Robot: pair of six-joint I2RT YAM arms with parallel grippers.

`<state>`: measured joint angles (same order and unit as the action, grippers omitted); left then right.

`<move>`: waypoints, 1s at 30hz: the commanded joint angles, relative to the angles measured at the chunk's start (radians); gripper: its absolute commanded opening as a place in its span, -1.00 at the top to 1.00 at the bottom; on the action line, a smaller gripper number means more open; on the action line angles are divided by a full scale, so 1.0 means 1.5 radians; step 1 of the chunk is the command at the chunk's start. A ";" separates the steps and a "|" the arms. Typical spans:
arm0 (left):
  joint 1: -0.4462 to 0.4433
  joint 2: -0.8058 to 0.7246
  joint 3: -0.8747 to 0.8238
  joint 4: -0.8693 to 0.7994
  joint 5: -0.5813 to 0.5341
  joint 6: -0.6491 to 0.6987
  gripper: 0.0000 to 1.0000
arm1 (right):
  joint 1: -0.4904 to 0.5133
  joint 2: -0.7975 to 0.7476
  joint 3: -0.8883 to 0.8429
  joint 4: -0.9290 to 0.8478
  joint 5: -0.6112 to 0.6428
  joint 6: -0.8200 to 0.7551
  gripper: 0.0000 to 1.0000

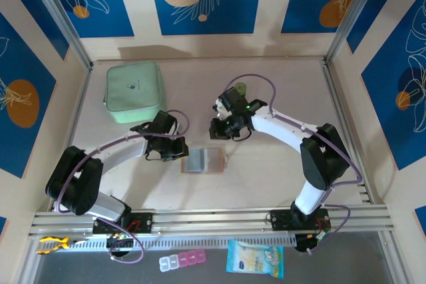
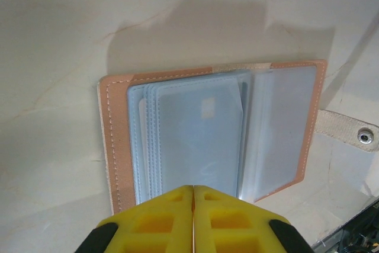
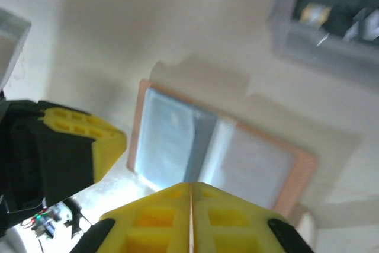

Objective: Take the credit cards out of the card holder

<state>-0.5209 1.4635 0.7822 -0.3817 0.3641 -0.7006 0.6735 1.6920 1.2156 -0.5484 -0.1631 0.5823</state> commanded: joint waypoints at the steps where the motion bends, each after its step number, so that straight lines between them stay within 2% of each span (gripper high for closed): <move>1: 0.007 -0.007 -0.017 -0.011 -0.007 0.011 0.82 | 0.031 -0.005 -0.023 0.044 -0.036 0.076 0.69; 9: 0.007 -0.012 -0.037 -0.003 -0.008 0.011 0.84 | 0.068 0.025 -0.048 0.085 -0.040 0.112 0.64; 24: 0.008 0.024 -0.055 0.008 -0.006 0.014 0.90 | 0.074 0.092 -0.035 0.097 -0.084 0.126 0.65; 30: 0.007 0.025 -0.060 0.012 -0.004 0.016 0.95 | 0.076 0.113 -0.025 0.105 -0.100 0.131 0.57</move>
<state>-0.5209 1.4902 0.7059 -0.3737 0.3611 -0.6971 0.7792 1.8397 1.1545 -0.3988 -0.2714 0.7673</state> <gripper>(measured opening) 0.061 0.213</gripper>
